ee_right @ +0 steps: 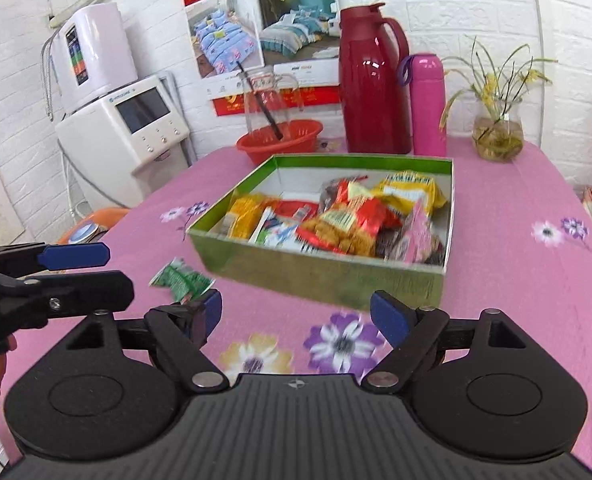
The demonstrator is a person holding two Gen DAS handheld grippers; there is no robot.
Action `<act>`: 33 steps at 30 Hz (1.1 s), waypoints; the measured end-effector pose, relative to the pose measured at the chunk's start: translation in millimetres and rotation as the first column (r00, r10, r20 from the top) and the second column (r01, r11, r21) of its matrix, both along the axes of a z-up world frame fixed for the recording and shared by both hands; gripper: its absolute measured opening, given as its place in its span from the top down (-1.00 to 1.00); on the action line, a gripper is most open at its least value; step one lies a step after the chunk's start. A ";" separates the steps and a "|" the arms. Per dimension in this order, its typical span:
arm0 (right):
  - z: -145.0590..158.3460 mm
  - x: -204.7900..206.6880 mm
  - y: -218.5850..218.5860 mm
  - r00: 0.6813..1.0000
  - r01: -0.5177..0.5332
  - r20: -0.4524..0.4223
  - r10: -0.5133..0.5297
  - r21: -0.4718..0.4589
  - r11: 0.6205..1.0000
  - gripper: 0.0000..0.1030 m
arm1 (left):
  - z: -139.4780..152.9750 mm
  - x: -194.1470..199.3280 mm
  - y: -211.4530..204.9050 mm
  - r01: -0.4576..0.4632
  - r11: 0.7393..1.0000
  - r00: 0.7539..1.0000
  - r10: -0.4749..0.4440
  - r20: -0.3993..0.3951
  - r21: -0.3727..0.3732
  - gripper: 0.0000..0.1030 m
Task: Organize snacks
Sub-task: 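Move both open grippers back to the snack pile, then grasp the orange-and-green chip bag with both grippers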
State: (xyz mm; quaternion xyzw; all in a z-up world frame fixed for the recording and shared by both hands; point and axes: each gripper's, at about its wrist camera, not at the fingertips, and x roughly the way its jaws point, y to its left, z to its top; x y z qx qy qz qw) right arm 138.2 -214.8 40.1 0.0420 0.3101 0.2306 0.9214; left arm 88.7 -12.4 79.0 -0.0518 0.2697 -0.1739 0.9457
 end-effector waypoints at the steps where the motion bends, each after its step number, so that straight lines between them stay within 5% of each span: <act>1: -3.2 -5.4 -0.7 1.000 -0.008 -0.006 0.008 -0.001 1.000 -1.00 | -2.9 -6.3 2.5 0.001 1.000 1.000 -0.001 -0.003 0.006 -1.00; 14: -40.2 -49.9 -16.4 0.987 0.005 -0.162 0.014 0.121 0.993 -1.00 | -54.4 -63.7 29.9 0.005 1.000 0.993 -0.005 -0.114 0.001 -1.00; 25: -47.4 -127.9 16.2 0.962 -0.260 -0.080 0.262 0.031 0.965 -1.00 | -78.4 -82.7 38.3 0.080 0.992 0.971 -0.099 -0.216 -0.095 -1.00; 31: -50.9 -139.0 46.7 0.916 -0.381 -0.110 0.385 0.058 0.923 -1.00 | -85.5 -81.3 28.3 0.150 0.984 0.953 -0.170 -0.250 -0.097 -0.26; 33: -55.2 -142.0 60.5 0.902 -0.418 -0.100 0.419 0.035 0.908 -1.00 | -88.7 -80.4 29.2 0.146 0.985 0.949 -0.166 -0.266 -0.096 -0.23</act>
